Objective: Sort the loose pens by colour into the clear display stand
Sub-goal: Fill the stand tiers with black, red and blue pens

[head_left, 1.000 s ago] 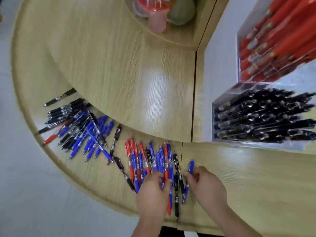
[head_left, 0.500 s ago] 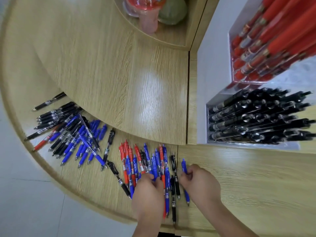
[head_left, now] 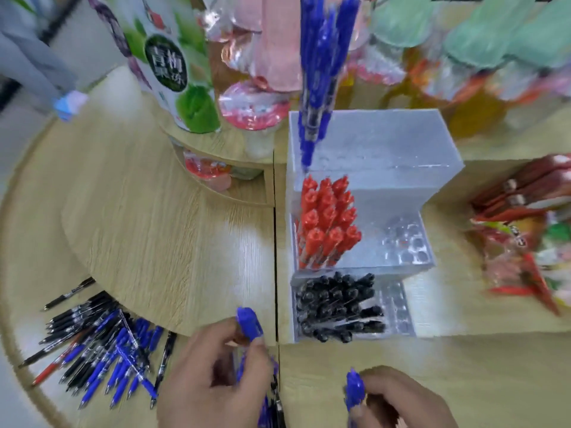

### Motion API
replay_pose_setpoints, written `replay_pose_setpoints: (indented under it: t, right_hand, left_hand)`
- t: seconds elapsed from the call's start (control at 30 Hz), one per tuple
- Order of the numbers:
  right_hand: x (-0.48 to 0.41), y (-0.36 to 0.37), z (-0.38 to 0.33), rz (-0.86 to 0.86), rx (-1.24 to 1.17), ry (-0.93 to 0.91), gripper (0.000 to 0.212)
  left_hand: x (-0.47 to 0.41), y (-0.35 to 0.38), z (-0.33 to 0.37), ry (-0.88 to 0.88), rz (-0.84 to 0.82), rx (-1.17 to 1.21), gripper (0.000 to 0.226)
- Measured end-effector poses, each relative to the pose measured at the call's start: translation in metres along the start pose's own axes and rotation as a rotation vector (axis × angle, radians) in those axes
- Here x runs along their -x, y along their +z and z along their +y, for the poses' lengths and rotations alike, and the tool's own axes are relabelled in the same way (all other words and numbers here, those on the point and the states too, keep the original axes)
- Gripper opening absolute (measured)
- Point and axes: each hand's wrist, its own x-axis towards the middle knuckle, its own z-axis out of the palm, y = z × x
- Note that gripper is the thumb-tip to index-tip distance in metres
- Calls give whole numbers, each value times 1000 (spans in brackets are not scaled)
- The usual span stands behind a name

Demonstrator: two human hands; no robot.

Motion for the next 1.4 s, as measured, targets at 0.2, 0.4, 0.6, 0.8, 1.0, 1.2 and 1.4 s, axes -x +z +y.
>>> replay_pose_setpoints:
  t: [0.2, 0.4, 0.6, 0.8, 1.0, 1.2, 1.4]
  right_hand:
    - [-35, -93, -41, 298, -119, -31, 14]
    - [-110, -158, -73, 437, -381, -172, 19]
    - [-180, -170, -105, 330, -351, -272, 12]
    - [-216, -150, -109, 234, -287, -353, 15]
    - [-221, -141, -106, 269, -165, -433, 5]
    - [-222, -138, -115, 267, 182, -497, 23]
    - [-225, -141, -122, 198, 345, -533, 34]
  left_hand:
    - [-38, -14, 97, 185, -56, 51, 28]
    - [-80, 0, 169, 274, 157, 216, 14]
    - [-98, 26, 188, 257, 199, 226, 13]
    - [-98, 50, 177, 236, 288, 174, 17]
    - [-97, 67, 171, 248, 330, 141, 19]
    - [-92, 76, 166, 71, 342, 98, 17]
    - [-92, 80, 171, -13, 280, 115, 21]
